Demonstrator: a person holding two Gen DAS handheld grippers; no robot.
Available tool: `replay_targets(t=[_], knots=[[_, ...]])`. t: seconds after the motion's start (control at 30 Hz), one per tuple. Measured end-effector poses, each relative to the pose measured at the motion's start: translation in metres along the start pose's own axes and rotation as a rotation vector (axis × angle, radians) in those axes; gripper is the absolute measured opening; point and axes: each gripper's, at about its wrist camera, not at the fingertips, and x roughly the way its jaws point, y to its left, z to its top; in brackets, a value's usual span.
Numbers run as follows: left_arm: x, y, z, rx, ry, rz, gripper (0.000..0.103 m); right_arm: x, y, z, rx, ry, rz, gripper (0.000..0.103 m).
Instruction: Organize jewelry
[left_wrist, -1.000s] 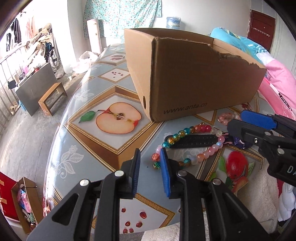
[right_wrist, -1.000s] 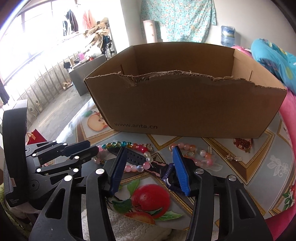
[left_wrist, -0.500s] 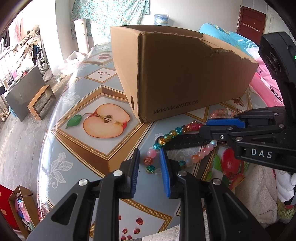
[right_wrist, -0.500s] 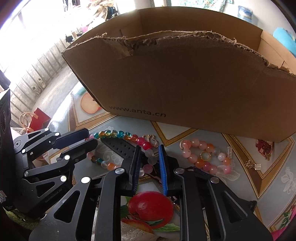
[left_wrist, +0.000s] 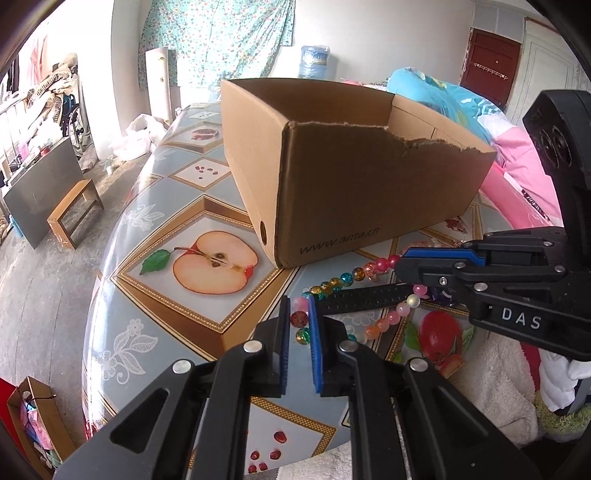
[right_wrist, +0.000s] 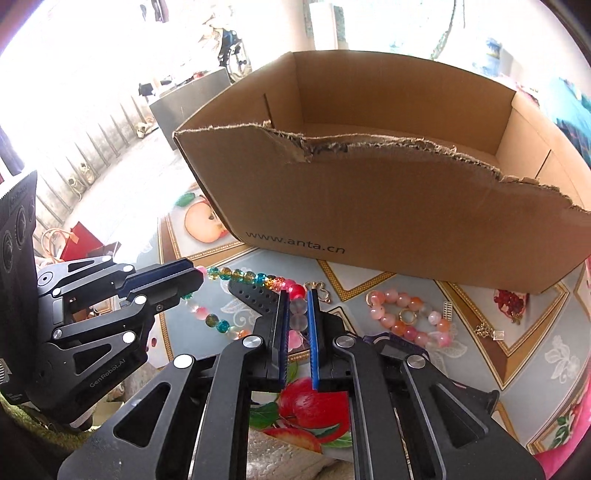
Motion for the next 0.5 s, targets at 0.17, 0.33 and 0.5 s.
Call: replay_targets(t=[0.17,0.33,0.5], knots=[[-0.015,-0.007,0.006,0.011,-0.047,-0.018,0.009,-0.028,-0.008,-0.003,0.008,-0.042,0.009,0.007],[-0.033,-0.020,0.014,0.047,-0.095,-0.028,0.009,-0.058,-0.012,-0.008,0.022,-0.113,0.013,0.007],[-0.056,-0.035,0.035,0.079,-0.162,-0.048,0.009,-0.093,-0.026,-0.009,0.041,-0.218,0.037,0.007]])
